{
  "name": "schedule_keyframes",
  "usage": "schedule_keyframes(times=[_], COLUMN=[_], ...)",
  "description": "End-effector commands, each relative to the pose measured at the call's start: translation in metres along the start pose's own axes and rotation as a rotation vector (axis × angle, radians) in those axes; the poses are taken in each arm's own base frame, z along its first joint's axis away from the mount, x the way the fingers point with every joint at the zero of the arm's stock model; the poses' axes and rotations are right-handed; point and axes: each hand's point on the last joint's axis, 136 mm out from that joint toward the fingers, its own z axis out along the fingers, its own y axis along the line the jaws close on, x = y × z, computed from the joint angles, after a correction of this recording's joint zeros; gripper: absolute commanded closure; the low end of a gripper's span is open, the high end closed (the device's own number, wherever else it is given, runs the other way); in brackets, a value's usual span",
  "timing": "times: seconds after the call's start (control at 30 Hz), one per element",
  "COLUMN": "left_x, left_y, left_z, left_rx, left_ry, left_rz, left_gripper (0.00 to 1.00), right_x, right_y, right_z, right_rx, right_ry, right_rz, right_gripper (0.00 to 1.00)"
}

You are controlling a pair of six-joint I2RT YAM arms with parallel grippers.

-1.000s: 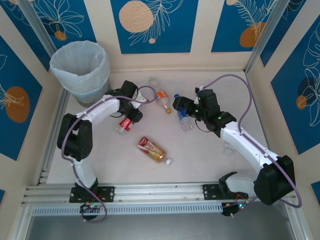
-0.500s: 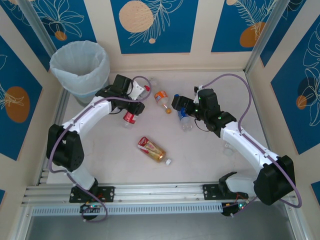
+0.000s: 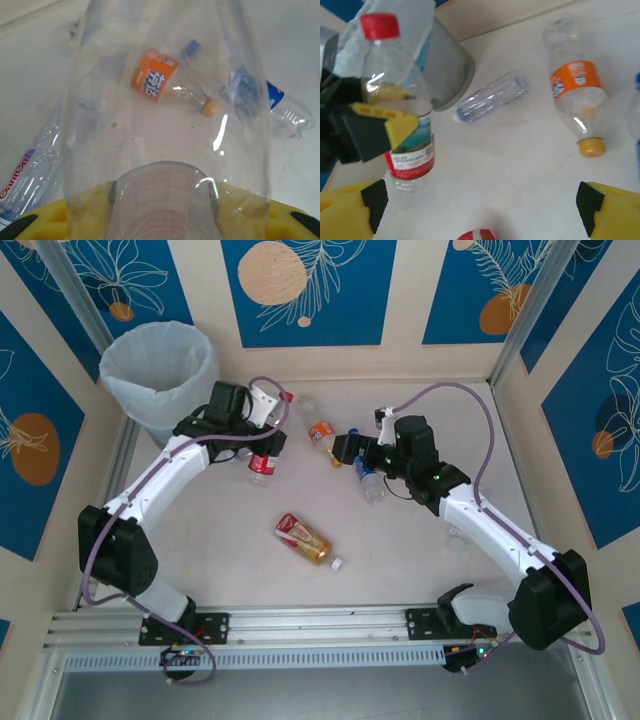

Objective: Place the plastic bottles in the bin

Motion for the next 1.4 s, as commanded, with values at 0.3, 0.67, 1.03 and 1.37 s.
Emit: schedule_keyframes(times=[0.3, 0.67, 1.03, 1.37], left_x=[-0.091, -0.141, -0.198, -0.208], left_y=[0.029, 0.099, 0.141, 0.193], left_z=[-0.060, -0.116, -0.176, -0.214], left_rx=[-0.088, -0.480, -0.737, -0.898], left_ry=[-0.269, -0.417, -0.742, -0.762], left_rz=[-0.106, -0.179, -0.101, -0.068], left_gripper=[0.63, 0.65, 0.68, 0.68], right_x=[0.000, -0.001, 0.001, 0.003], right_y=[0.034, 0.033, 0.031, 0.026], right_z=[0.002, -0.002, -0.004, -0.008], right_rx=[-0.086, -0.064, -0.046, -0.022], right_ry=[0.012, -0.011, -0.011, -0.023], right_rz=[-0.130, -0.143, -0.143, -0.141], right_gripper=[0.01, 0.01, 0.01, 0.01])
